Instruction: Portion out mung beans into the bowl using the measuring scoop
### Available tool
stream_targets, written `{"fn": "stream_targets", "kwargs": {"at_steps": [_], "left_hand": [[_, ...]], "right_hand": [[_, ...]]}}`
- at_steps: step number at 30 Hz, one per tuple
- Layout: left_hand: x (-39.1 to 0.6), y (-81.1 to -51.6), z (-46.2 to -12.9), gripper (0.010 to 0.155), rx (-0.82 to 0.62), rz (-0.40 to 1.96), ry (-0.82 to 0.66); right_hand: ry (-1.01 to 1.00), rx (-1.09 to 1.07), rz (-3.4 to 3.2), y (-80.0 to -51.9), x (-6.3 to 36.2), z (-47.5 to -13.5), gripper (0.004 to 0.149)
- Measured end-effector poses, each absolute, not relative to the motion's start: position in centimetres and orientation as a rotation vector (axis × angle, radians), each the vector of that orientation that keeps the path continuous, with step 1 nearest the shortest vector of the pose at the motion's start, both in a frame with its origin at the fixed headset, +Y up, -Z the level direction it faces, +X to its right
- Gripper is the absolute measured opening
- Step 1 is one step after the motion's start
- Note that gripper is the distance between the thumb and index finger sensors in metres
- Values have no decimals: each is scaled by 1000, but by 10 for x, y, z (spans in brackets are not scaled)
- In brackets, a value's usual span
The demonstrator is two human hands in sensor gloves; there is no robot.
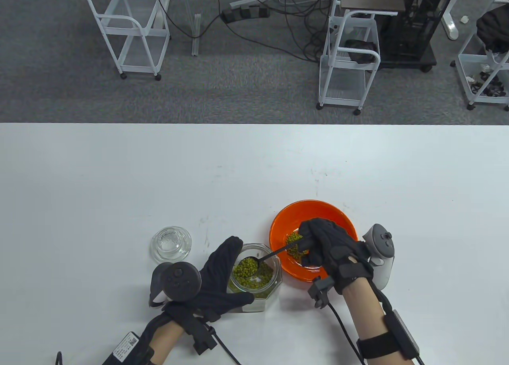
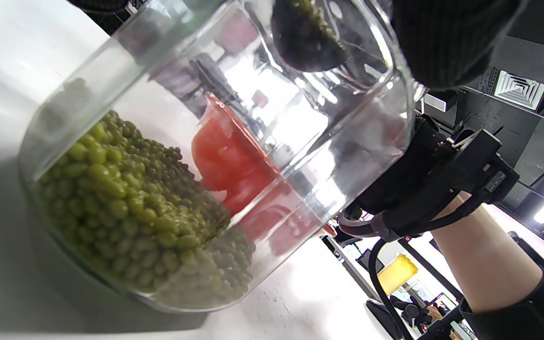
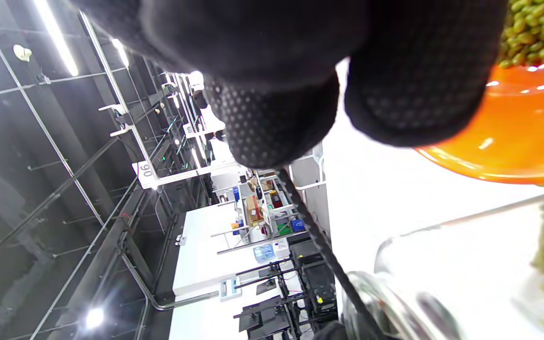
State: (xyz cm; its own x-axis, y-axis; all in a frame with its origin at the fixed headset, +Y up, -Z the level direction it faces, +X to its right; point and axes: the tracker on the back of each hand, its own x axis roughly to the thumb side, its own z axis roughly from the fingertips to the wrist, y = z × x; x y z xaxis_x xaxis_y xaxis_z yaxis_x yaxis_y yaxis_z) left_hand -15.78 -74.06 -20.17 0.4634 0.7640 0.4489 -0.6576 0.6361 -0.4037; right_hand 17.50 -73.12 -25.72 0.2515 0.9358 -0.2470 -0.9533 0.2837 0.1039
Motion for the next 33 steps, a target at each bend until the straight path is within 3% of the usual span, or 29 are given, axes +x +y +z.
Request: {"fn": "stream_targets", "kwargs": {"at_steps": [14,33], "left_hand": [[-158,-740,-202,113,-183,879,-644],[-158,-740,-202,113,-183,879,-644]], "right_hand": [[213,-72,1141,-727,213,-261,42],[-92,-272,1107,-745,304,-259,42]]}}
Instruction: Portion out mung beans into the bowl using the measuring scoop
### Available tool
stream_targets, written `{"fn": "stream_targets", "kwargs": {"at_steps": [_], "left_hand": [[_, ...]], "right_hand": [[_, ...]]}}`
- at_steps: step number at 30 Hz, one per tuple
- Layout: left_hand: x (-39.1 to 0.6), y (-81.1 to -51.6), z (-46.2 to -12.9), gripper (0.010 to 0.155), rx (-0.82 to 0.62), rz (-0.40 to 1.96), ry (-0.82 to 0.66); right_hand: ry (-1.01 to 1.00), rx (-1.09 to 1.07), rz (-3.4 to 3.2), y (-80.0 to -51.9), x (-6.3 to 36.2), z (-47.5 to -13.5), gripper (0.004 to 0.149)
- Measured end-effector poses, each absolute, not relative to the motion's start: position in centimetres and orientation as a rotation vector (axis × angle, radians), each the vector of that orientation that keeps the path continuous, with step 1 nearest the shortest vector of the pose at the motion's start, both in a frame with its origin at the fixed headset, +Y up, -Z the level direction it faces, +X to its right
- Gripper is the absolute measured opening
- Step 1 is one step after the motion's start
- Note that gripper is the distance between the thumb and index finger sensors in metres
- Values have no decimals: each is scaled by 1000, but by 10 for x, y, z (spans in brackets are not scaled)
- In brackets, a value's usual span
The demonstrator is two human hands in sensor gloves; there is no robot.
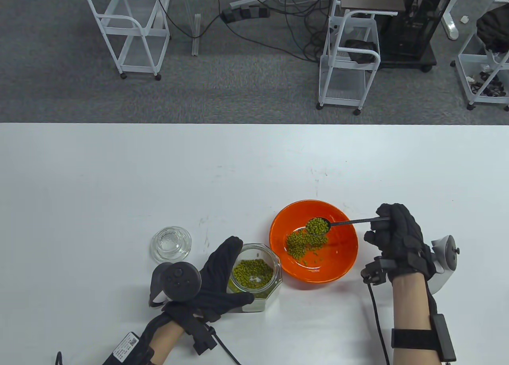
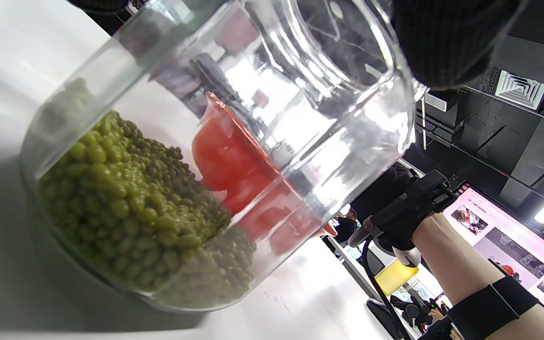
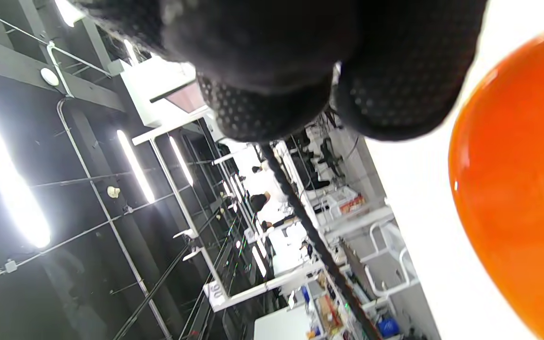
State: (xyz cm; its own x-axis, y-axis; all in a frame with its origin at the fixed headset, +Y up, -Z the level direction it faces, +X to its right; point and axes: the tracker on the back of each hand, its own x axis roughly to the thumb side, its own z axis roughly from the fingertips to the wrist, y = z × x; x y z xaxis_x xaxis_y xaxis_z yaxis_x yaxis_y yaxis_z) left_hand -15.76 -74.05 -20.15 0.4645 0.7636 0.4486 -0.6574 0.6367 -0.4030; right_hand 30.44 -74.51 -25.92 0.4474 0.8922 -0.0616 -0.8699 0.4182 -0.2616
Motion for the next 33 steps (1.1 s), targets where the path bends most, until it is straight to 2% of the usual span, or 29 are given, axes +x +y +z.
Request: {"fn": "stream_targets", "kwargs": {"at_steps": [5,16,33], "left_hand": [[-158,-740,-202,113,-183,879,-644],[-158,-740,-202,113,-183,879,-644],[-158,-740,-202,113,-183,879,-644]], "right_hand": [[-185,-367,1224,-746,314,-256,42],[-289,-395,1515,-731,316,-253,42],[-525,-280,1981,-695,275,-249,42]]}}
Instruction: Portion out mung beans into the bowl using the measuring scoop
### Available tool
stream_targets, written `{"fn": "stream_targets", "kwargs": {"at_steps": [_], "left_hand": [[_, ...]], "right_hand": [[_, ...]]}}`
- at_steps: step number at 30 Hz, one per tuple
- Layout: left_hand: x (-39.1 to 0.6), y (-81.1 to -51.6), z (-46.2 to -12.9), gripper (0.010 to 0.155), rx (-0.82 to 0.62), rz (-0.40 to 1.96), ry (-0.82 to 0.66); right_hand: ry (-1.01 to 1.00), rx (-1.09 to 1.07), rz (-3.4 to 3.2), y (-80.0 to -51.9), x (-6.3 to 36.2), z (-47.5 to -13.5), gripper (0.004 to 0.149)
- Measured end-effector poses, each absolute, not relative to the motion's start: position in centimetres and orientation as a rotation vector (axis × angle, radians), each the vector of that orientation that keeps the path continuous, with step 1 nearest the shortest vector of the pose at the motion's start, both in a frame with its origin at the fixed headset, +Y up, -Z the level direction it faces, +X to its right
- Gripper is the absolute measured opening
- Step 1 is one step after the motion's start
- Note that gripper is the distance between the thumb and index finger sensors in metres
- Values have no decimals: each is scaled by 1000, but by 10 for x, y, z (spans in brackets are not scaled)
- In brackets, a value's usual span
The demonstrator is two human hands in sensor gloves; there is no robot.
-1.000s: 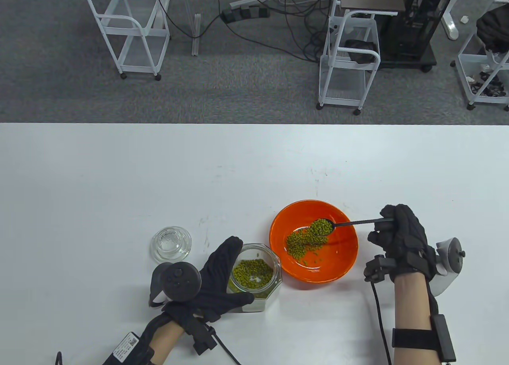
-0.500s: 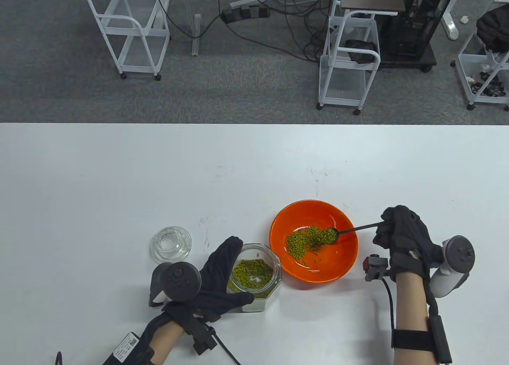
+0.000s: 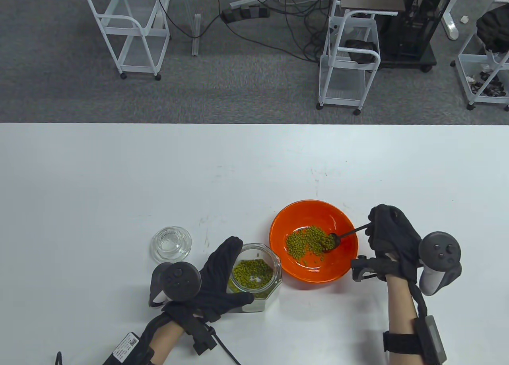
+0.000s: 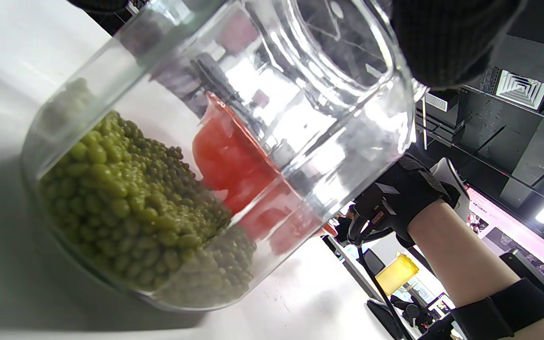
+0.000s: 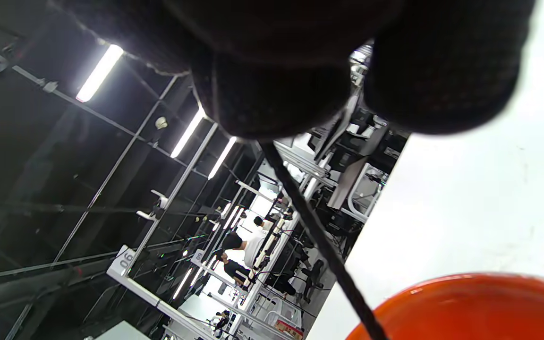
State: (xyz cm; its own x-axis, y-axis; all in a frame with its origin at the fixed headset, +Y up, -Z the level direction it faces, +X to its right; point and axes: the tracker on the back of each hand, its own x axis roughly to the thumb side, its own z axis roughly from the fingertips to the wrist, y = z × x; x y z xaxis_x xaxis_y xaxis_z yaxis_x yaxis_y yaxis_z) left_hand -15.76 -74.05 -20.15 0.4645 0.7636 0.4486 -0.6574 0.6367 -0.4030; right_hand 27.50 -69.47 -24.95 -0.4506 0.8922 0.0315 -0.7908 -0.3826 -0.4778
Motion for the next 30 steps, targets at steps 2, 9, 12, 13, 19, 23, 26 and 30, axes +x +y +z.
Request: {"fn": "stream_targets", "kwargs": {"at_steps": [2,9,12,13,19,23,26,30], "left_hand": [[-158,-740,-202,113,-183,879,-644],[-158,-740,-202,113,-183,879,-644],[-158,-740,-201,113,-186,876,-641],[-158,-741,-201,112,-186,876,-641],[-158,-741,-201,112,-186,876,-641],[-158,-740,-201,112,-188,874,-642],[-158,-740,-202,112,-191,870,-644],[-158,-740,-202,112,-192,871,-648]], "right_hand": [[-563,-243,2052,-689,266,-248,42],[-694,-81,2223,-674,234,-241,42],[-758,47,2318,-665,215,-235,42],[-779,78,2345,-663,211,-234,42],[-846,335,2487,-655,181,-225,42],[-866,425,2521,-651,170,-220,42],[-894,429,2488,-647,169,-217,42],[-988,407,2395,-634,172,-207,42]]}}
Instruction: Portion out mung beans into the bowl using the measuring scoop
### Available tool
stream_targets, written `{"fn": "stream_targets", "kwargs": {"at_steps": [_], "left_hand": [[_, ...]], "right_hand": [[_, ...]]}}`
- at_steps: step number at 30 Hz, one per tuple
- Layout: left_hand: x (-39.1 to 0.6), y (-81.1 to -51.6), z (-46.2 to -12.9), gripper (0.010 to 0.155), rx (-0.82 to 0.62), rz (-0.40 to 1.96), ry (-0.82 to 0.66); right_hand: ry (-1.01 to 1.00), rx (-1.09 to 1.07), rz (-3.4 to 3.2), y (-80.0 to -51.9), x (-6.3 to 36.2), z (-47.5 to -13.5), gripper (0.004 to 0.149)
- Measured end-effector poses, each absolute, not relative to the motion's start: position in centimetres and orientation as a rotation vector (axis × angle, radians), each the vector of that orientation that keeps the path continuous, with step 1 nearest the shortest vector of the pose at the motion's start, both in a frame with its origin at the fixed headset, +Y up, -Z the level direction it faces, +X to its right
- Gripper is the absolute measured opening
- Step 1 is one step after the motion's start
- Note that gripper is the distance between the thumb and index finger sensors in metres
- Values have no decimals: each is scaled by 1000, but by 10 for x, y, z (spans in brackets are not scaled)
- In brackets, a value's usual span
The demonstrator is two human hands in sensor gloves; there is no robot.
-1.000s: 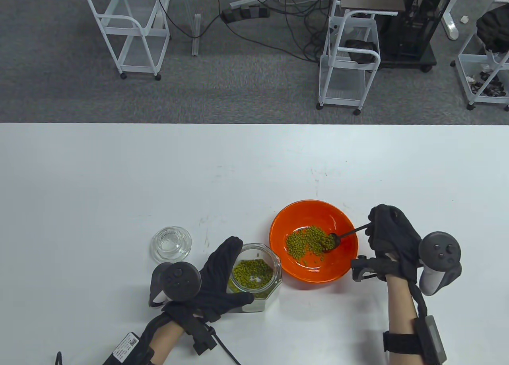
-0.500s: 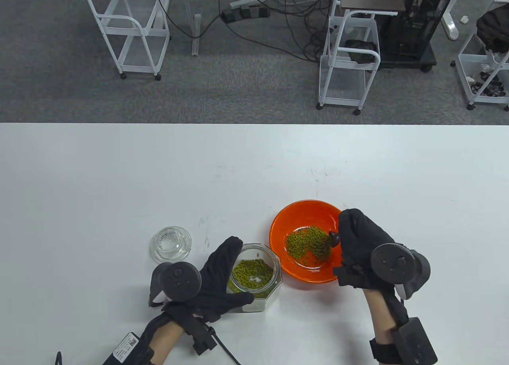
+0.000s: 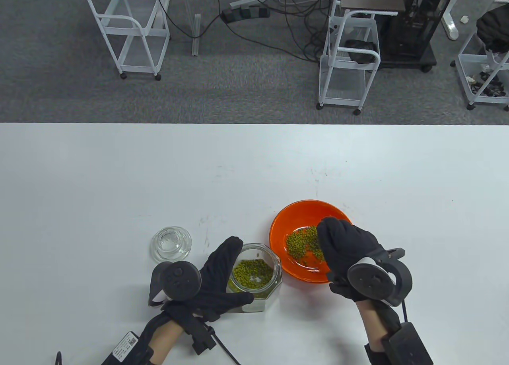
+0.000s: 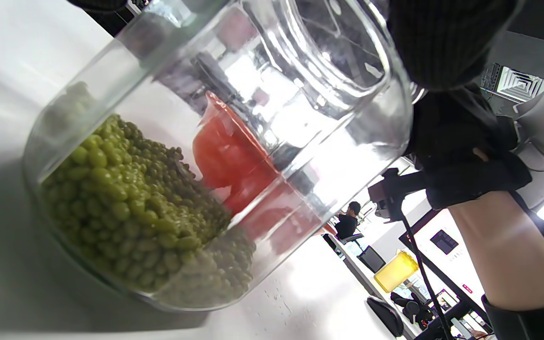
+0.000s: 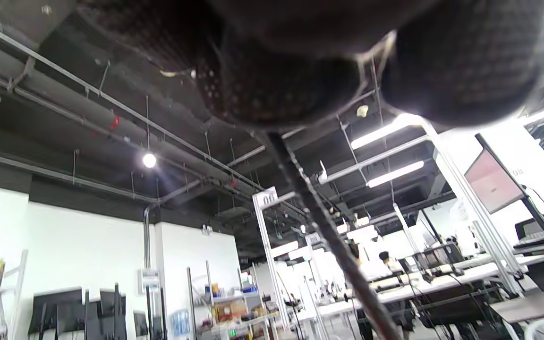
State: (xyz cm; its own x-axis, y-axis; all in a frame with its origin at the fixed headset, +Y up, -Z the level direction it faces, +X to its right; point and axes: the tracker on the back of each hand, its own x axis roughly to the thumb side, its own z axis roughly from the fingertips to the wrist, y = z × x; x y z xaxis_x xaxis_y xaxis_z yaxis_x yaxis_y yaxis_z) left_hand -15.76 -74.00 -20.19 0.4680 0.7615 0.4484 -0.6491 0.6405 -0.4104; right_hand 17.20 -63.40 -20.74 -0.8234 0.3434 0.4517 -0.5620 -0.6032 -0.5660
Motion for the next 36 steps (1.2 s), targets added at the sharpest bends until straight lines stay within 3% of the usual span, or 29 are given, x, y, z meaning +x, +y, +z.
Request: {"fn": "stream_targets", "kwargs": {"at_steps": [8,12,15,24,36], "left_hand": [[-158,-740,-203,112,-192,865,-653],[-159,-740,-203,112,-192,865,-653],[-159,-740,-203,112,-191,865,-652],[-159,-740,-203,112,-188,864,-652],[-159,-739,-202,112,-187,864,-652]], "right_hand": [[-1032,512,2010,-562,161,-167,42],[-931,624,1936,-550,138,-153,42],[-731,709,1967,-564,108,-156,42],[-451,723,2188,-621,71,-186,42],[-234,624,2332,-646,62,-192,42]]}}
